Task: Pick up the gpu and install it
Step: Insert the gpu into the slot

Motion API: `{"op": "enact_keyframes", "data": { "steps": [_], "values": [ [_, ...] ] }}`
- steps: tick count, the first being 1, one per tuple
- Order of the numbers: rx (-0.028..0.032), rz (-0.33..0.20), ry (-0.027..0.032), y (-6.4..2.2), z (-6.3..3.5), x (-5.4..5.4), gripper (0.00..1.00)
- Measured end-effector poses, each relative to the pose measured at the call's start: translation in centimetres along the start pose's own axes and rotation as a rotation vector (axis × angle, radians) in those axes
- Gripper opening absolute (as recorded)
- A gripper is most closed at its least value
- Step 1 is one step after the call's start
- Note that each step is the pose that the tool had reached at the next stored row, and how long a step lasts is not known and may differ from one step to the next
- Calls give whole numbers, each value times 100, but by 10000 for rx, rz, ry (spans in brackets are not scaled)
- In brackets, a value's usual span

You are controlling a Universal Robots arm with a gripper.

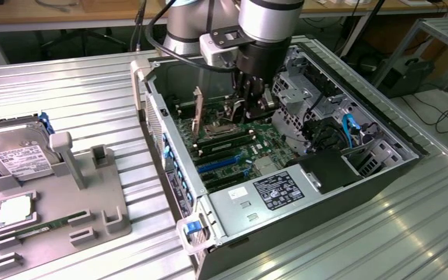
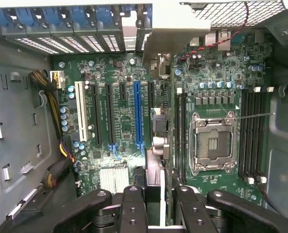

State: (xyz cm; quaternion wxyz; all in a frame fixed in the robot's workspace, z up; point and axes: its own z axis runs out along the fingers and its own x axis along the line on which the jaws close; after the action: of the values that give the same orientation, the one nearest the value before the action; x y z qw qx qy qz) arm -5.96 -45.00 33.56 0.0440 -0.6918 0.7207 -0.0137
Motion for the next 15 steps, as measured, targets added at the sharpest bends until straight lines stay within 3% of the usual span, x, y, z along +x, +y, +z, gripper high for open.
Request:
{"op": "enact_keyframes", "data": {
  "steps": [15],
  "values": [
    [-1,-1,0,9,103,47,28]
  ]
}}
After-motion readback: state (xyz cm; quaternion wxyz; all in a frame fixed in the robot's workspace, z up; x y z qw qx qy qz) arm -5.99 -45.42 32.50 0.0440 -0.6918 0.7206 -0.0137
